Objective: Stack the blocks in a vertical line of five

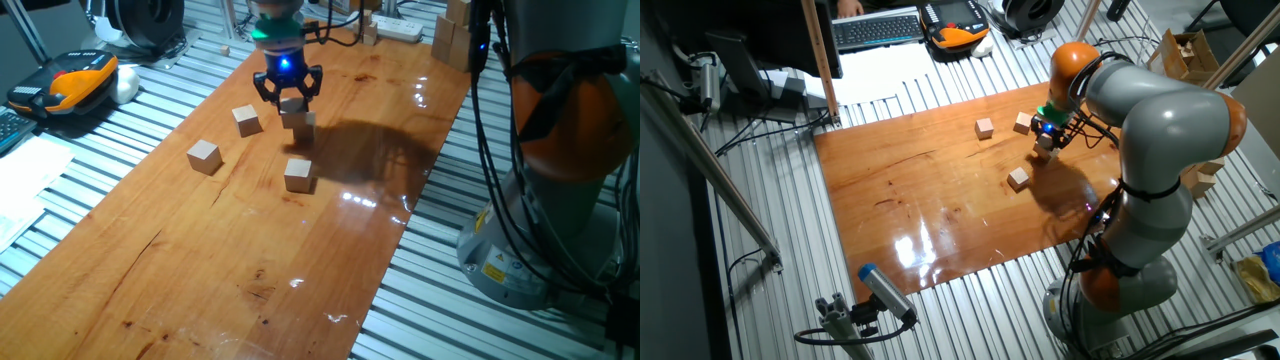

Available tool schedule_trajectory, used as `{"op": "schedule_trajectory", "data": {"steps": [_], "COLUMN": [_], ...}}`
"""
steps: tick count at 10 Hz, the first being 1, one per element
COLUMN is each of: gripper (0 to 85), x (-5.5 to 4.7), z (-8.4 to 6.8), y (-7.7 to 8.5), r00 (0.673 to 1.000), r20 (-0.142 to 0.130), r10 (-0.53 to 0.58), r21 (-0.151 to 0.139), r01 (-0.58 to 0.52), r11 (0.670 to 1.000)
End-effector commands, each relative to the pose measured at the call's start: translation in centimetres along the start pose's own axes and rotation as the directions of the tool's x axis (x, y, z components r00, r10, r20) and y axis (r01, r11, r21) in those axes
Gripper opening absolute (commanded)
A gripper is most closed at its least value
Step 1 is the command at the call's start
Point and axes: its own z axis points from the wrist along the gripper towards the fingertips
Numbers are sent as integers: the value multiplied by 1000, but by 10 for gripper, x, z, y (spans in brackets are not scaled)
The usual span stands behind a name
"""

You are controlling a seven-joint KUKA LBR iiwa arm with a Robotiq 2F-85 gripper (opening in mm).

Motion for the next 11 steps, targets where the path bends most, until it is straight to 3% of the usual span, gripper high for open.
{"op": "schedule_trajectory", "data": {"steps": [1, 3, 7, 11], "gripper": [0, 0, 0, 0], "x": [0, 0, 0, 0], "z": [-1, -1, -1, -1], "y": [2, 2, 2, 2], "r00": [1000, 1000, 999, 998], "r20": [-5, -11, 9, -14], "r10": [5, -16, -51, -59], "r21": [-4, -19, -15, -40], "r01": [-5, 16, 51, 59], "r11": [1000, 1000, 999, 997]}}
